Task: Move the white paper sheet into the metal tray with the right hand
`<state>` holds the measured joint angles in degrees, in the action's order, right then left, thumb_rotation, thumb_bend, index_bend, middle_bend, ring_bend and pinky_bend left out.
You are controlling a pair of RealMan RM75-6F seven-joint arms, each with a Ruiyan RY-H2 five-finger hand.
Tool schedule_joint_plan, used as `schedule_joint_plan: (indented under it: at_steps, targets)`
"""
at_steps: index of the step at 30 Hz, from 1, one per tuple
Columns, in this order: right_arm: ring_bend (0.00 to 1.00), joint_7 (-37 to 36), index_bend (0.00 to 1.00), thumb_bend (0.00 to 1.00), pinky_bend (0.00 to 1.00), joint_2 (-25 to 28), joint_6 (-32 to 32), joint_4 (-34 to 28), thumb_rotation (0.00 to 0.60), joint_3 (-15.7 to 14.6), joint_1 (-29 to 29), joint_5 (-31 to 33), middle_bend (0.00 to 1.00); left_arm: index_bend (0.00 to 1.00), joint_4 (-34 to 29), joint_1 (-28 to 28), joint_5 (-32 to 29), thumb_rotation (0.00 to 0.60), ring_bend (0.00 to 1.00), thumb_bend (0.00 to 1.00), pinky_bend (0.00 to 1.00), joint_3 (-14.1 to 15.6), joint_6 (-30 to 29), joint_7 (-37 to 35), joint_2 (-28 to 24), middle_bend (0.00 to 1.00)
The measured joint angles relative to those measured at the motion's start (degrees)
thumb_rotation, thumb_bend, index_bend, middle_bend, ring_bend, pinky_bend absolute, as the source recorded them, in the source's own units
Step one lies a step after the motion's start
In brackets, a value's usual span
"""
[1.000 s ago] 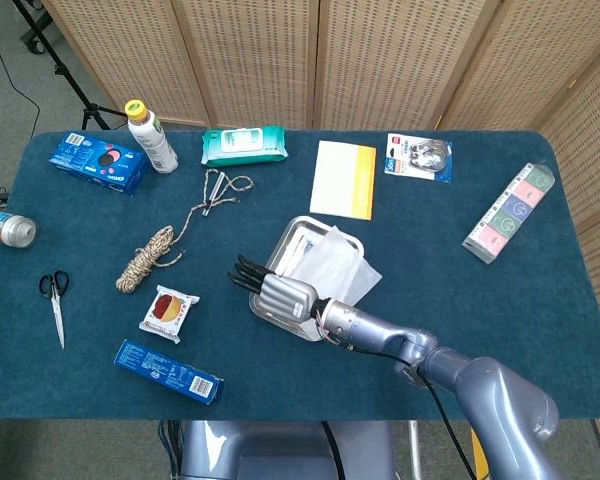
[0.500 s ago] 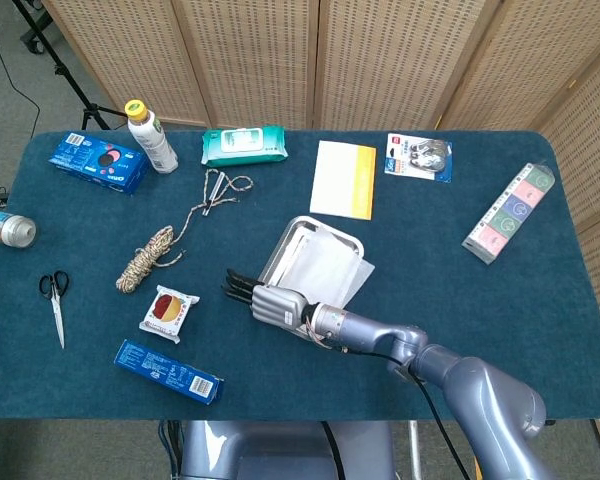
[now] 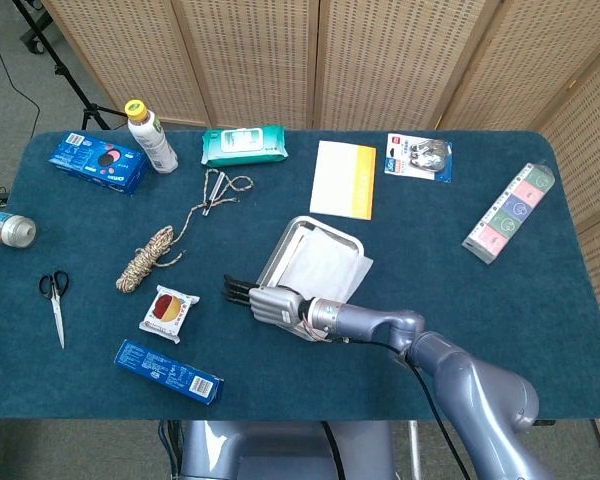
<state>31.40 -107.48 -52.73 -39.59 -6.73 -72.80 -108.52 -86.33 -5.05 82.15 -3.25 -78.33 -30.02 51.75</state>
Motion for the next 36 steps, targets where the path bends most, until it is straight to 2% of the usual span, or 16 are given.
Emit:
schedule_joint_plan:
  at_steps: [2,4,6,9,13,20,22,24,26,28,31,34,36]
  targets:
    - [0.0,0.02,0.59,0.35,0.04,0.06,-0.45,0.24,0.6,0.23,0.01,0.0,0.0,0.0,0.0,-0.03,-0.06,0.6,0.0,0.0,0.0,-0.02,0.07,0.01,0.0,0.0]
    - [0.0,0.35,0.37,0.22,0.04,0.12,-0.71,0.3,0.6,0.74,0.21,0.35,0.0,0.0,0.0,-0.05,-0.07,0.6,0.0,0.0,0.0,-0.02,0.09,0.09,0.01,0.0]
    - [0.0,0.9,0.24,0.16,0.04,0.19,-0.91,0.16,0.6,1.25,0.5,0.81,0.0,0.0,-0.01,-0.07,-0.09,0.6,0.0,0.0,0.0,-0.02,0.12,0.19,0.03,0.0]
    - [0.0,2.12,0.11,0.11,0.04,0.44,-1.21,-0.6,0.6,2.35,1.13,1.87,0.0,0.0,-0.11,-0.1,-0.04,0.6,0.0,0.0,0.0,0.02,0.16,0.44,0.04,0.0]
    - [0.0,3.46,0.07,0.1,0.04,1.3,-1.67,-2.57,0.6,3.1,1.76,2.52,0.0,0.0,-0.28,-0.11,-0.04,0.6,0.0,0.0,0.0,0.05,0.16,0.8,0.08,0.0]
    - [0.0,4.64,0.07,0.1,0.04,3.64,-4.35,-6.9,0.6,5.26,2.92,3.85,0.0,0.0,-0.31,-0.22,-0.02,0.6,0.0,0.0,0.0,0.09,0.36,1.1,0.13,0.0]
    - [0.0,4.77,0.1,0.12,0.04,4.81,-5.24,-9.14,0.6,6.11,3.62,4.69,0.0,0.0,-0.4,-0.24,0.22,0.6,0.0,0.0,0.0,0.2,0.35,1.18,0.12,0.0]
    - [0.0,4.62,0.14,0.18,0.04,5.84,-5.94,-11.2,0.6,6.68,4.36,5.46,0.02,0.0,-0.5,-0.21,0.41,0.6,0.0,0.0,0.0,0.28,0.23,1.33,0.13,0.0]
    - [0.0,3.71,0.15,0.31,0.04,7.6,-6.77,-14.92,0.6,7.49,6.13,7.35,0.03,0.0,-0.71,-0.15,0.76,0.6,0.0,0.0,0.0,0.41,0.0,1.63,0.14,0.0]
    - [0.0,2.18,0.17,0.54,0.04,9.8,-7.06,-19.76,0.6,8.24,8.53,10.55,0.05,0.0,-0.98,-0.1,1.07,0.6,0.0,0.0,0.0,0.53,-0.25,2.09,0.17,0.0]
    - [0.0,0.5,0.24,0.76,0.08,13.26,-7.31,-27.81,0.6,9.34,12.26,15.92,0.11,0.0,-1.37,-0.09,1.2,0.6,0.0,0.0,0.0,0.64,-0.34,2.84,0.24,0.0]
    - [0.05,-2.0,0.28,0.85,0.1,16.63,-7.58,-35.44,0.6,10.42,16.22,21.55,0.18,0.0,-1.75,-0.14,1.23,0.6,0.0,0.0,0.0,0.7,-0.36,3.74,0.35,0.0]
    - [0.08,-3.9,0.3,0.88,0.12,18.45,-7.69,-39.03,0.6,11.06,18.46,24.56,0.21,0.0,-1.94,-0.19,1.21,0.6,0.0,0.0,0.0,0.73,-0.32,4.23,0.43,0.0]
